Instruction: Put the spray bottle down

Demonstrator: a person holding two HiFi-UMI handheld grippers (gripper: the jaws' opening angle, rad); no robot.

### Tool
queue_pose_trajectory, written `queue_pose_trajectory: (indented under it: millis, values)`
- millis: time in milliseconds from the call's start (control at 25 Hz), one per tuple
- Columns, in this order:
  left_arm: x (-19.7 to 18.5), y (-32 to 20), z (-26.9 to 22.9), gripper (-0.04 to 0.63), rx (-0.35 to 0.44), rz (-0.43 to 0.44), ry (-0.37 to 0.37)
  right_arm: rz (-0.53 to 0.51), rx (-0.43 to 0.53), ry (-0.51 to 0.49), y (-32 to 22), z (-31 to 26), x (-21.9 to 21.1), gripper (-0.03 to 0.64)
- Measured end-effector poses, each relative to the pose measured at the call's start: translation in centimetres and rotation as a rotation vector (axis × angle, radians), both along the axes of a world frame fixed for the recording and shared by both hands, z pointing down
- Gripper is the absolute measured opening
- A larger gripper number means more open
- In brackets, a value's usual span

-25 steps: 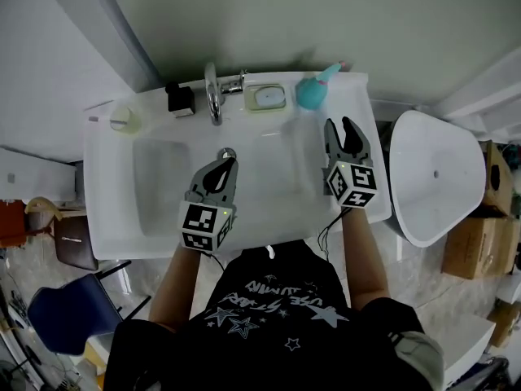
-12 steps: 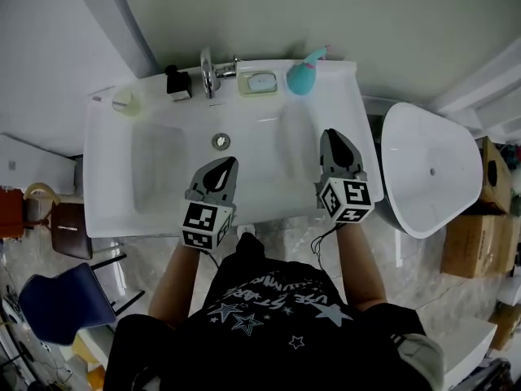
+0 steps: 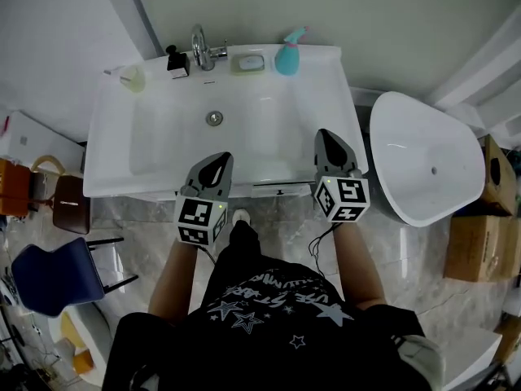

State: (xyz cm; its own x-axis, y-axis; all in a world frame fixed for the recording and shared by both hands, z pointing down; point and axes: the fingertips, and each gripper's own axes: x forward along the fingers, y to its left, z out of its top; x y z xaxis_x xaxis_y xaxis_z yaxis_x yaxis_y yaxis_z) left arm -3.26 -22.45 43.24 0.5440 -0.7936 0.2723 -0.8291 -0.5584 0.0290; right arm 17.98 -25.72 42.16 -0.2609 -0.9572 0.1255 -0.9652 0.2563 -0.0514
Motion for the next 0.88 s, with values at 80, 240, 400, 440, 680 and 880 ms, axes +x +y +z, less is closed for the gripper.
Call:
queue_pose_trajectory:
  millis: [80, 240, 400, 440, 680, 880]
  values:
    - [0.6, 2.3, -0.3, 0.015, 0.009, -0.011, -0.002, -0.019, 0.002, 0.008, 2.2, 0.0, 0.3, 0.014]
    - [1.9, 7.5, 0.1, 0.015, 0.004, -0.028, -0.010, -0.048, -0.001, 0.002, 6.7, 0.1, 1.3, 0.012]
    - [2.9, 12.6, 0.8, 0.015, -0.018, -0.039, -0.016, -0.064, -0.016, -0.029, 10.9, 0.8, 2.3, 0.012]
    - [3.1, 13.7, 1.0, 0.015, -0.021, -0.044, -0.020, -0.070, -0.023, -0.034, 11.8, 1.1, 2.5, 0.012]
    - [2.9, 19.4, 0.8, 0.015, -0.031, -0.100, -0.027, -0.123, -0.048, -0.056, 15.4, 1.9, 2.5, 0.012]
    - [2.4, 22.1, 0.6, 0.015, -0.039, -0.133, -0.047, -0.162, -0.048, -0.080, 16.6, 1.8, 1.7, 0.012]
